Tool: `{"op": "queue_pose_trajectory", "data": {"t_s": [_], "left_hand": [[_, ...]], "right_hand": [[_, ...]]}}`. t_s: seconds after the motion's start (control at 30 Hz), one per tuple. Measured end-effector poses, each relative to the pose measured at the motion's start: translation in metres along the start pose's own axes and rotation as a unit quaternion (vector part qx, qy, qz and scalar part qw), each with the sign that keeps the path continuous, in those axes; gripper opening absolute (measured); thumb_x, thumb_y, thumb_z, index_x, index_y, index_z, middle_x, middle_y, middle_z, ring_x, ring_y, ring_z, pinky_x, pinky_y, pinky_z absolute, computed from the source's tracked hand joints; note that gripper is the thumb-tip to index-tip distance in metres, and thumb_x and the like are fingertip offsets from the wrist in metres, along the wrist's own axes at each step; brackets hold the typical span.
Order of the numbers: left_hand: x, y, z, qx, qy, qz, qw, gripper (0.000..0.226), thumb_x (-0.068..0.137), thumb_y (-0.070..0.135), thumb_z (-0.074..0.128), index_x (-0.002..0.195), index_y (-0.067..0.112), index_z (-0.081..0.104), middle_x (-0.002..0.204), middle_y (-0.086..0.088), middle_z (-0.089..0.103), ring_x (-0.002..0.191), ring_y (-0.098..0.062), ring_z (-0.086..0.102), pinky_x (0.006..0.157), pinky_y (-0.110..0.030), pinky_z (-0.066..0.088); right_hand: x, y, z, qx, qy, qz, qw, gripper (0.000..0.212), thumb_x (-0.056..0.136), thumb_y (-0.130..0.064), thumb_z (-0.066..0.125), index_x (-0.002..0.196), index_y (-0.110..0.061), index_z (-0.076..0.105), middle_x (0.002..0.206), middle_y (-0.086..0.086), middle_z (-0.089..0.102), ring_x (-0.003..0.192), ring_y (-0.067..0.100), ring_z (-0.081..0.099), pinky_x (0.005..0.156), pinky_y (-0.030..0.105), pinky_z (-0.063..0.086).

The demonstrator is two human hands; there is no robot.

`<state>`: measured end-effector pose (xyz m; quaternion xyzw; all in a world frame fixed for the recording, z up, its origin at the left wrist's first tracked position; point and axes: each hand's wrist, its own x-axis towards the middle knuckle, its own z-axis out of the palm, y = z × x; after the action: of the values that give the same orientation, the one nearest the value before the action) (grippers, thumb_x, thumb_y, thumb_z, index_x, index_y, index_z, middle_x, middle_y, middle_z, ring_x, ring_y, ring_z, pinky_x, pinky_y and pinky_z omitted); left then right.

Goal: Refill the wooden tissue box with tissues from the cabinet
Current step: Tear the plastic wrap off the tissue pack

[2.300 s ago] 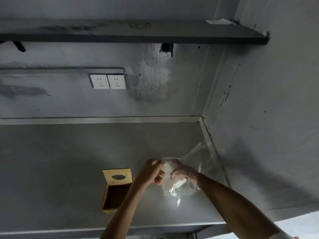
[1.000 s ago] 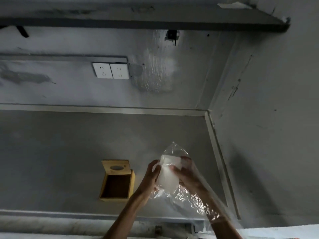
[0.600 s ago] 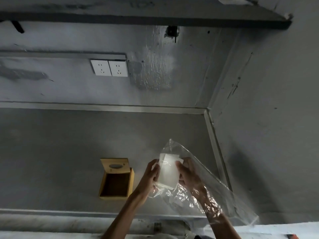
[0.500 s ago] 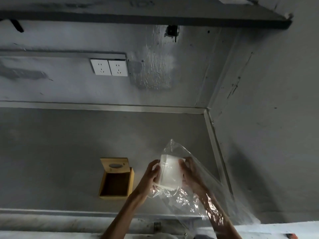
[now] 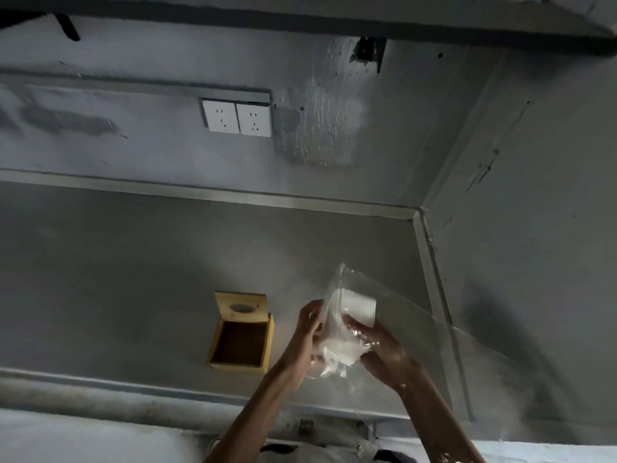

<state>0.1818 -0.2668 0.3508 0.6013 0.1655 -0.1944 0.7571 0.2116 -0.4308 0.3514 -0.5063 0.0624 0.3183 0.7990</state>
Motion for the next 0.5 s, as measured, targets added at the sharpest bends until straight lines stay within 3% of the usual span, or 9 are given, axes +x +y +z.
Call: {"op": "queue_pose_trajectory", "data": {"t_s": [0.1,0.27,0.37,0.5], "left_hand": [[0.0,0.015,-0.03,-0.033,-0.003,-0.027,0.999,0.054,0.084,0.06,0.053,0.129,0.035,0.04,0.119,-0.013,0.061,0.101,-0.031,0.062,0.072,-0.04,0.052],[-0.007,0.069,-0.097,-0.022,-0.006,-0.009,1.0,0.03,0.089,0.017,0.06,0.118,0.011,0.06,0.085,-0.006,0.068,0.074,-0.02,0.066,0.068,-0.035,0.054],[-0.005,0.106,-0.15,-0.037,0.035,0.011,0.999,0.022,0.09,0.013,0.056,0.109,0.005,0.063,0.07,-0.011,0.064,0.06,-0.02,0.064,0.057,-0.027,0.054],[0.009,0.136,-0.229,-0.091,0.114,0.055,0.988,0.013,0.093,0.01,0.05,0.098,0.011,0.061,0.057,-0.003,0.067,0.054,-0.018,0.069,0.082,-0.041,0.046]], "right_hand": [[0.01,-0.018,0.014,-0.047,0.04,0.02,0.998,0.047,0.084,-0.011,0.072,0.128,-0.013,0.054,0.108,0.007,0.073,0.105,0.027,0.068,0.08,0.038,0.058],[0.029,-0.056,0.064,-0.108,-0.003,0.027,0.994,0.077,0.058,-0.019,0.09,0.128,-0.012,0.058,0.109,0.013,0.071,0.094,0.026,0.07,0.072,0.034,0.057],[0.039,-0.069,0.1,-0.116,-0.021,0.036,0.992,0.054,0.068,-0.013,0.081,0.119,-0.015,0.064,0.098,0.01,0.072,0.085,0.023,0.07,0.067,0.037,0.057],[0.058,-0.079,0.124,-0.108,0.02,0.003,0.994,0.041,0.071,-0.018,0.083,0.11,-0.012,0.073,0.109,0.004,0.073,0.103,0.022,0.067,0.089,0.043,0.054]]}}
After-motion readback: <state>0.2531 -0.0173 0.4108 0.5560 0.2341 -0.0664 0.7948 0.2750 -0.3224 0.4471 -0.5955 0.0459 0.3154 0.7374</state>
